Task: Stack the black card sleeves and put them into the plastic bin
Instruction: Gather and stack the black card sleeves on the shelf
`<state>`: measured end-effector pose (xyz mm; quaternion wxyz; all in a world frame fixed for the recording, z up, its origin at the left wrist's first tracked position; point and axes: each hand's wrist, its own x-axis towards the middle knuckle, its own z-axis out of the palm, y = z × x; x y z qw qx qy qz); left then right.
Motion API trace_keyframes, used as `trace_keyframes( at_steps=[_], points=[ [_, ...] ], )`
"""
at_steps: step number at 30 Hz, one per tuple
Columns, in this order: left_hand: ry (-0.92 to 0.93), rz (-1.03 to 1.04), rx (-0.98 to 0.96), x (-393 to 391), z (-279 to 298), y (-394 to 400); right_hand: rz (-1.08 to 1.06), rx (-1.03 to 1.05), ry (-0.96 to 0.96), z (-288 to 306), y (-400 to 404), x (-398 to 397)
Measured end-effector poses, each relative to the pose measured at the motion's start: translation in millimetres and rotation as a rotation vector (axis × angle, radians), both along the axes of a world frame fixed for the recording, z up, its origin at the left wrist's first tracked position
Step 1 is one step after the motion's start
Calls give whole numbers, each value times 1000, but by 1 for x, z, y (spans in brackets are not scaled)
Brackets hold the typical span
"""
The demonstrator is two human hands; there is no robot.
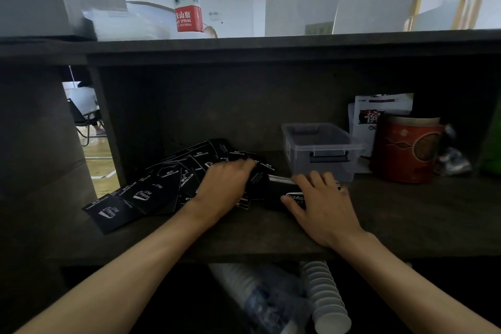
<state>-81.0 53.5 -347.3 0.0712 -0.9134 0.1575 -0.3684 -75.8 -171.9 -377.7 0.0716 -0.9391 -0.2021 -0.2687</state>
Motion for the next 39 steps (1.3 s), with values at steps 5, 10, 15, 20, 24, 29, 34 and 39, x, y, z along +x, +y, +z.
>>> trace_keyframes(
  at_steps=[5,10,15,20,24,29,34,39],
  points=[
    [-157,-271,-895,-36,22,13,5,14,7,0,0,-1],
    [153,-556,-1056,-65,13,24,26,30,19,1,0,-1],
    [284,-351,-814,-57,1,20,60,101,63,5,-2,-3],
    [202,-292,-549,-52,-3,6,102,219,163,12,-3,-3],
    [184,-242,-421,-46,-11,-29,92,142,188,13,-3,0],
    [277,-216,-410,-35,-18,-63,87,34,210,18,-3,2],
    [123,-125,-605,-28,-12,-32,63,9,91,10,-1,-1],
    [234,428,-341,-10,-8,22,54,20,66,7,0,0]
  ],
)
